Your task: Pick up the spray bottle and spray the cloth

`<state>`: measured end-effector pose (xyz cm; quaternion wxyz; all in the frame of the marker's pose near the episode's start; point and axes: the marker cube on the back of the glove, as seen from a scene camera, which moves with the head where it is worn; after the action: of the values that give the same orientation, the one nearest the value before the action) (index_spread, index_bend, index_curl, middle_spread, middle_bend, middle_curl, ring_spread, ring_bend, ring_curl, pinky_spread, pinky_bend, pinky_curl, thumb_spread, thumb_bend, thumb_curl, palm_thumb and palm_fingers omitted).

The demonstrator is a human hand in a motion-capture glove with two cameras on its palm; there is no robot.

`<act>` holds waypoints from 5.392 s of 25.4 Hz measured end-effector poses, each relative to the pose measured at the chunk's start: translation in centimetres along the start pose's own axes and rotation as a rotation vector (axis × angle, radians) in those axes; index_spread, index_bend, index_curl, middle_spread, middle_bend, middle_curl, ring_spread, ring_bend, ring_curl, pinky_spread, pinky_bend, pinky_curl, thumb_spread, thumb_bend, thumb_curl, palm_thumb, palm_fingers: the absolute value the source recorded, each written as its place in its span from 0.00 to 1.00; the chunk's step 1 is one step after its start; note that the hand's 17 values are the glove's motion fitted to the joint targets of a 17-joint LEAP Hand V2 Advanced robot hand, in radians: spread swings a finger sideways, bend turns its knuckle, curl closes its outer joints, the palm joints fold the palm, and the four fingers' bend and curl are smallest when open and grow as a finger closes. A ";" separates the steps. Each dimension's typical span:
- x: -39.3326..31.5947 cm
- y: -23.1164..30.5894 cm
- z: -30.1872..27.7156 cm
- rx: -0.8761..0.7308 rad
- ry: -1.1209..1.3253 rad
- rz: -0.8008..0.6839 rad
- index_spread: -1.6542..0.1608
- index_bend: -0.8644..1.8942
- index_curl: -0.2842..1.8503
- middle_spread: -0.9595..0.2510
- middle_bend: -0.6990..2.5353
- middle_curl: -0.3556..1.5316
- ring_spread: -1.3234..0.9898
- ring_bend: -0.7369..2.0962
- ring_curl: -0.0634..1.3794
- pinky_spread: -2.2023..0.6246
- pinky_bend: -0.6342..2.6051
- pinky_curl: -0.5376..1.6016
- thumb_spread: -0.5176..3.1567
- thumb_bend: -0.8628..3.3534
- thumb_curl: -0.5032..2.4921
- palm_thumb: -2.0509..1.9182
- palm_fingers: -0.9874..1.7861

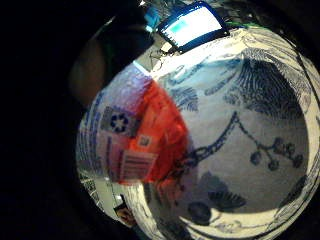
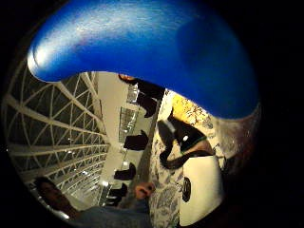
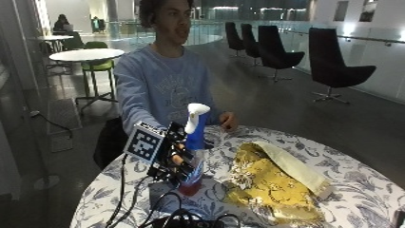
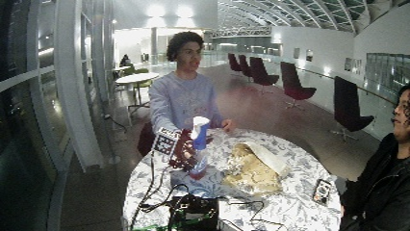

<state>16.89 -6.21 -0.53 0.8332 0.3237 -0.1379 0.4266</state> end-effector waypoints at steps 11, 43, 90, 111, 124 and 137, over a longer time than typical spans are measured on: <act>1.1 0.0 0.7 -0.085 0.030 0.008 0.74 0.36 0.26 0.77 0.32 0.39 0.60 0.37 0.26 0.88 0.29 0.40 0.40 0.22 0.30 0.73 0.56; -9.5 2.7 2.3 -1.091 -0.176 0.136 0.76 0.32 0.18 0.78 0.34 0.42 0.60 0.50 0.33 0.88 0.35 0.43 0.39 0.20 0.35 0.73 0.64; -16.3 10.2 9.3 -0.948 -0.400 -0.252 0.79 0.36 0.19 0.79 0.34 0.42 0.60 0.50 0.32 0.87 0.34 0.42 0.40 0.20 0.37 0.71 0.65; -19.0 16.5 26.0 -0.926 -0.402 -0.643 0.76 0.36 0.23 0.76 0.31 0.41 0.59 0.46 0.30 0.86 0.29 0.40 0.41 0.20 0.37 0.73 0.61; -16.7 15.7 20.8 -0.885 -0.307 -0.633 0.75 0.33 0.23 0.79 0.30 0.41 0.59 0.41 0.29 0.85 0.30 0.42 0.40 0.19 0.34 0.70 0.53; -10.1 11.4 -0.9 -0.646 -0.032 -0.674 0.74 0.35 0.22 0.76 0.33 0.42 0.57 0.45 0.29 0.84 0.27 0.40 0.41 0.20 0.32 0.70 0.61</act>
<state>1.73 -7.05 -1.53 0.9812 0.0812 -0.1637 0.0621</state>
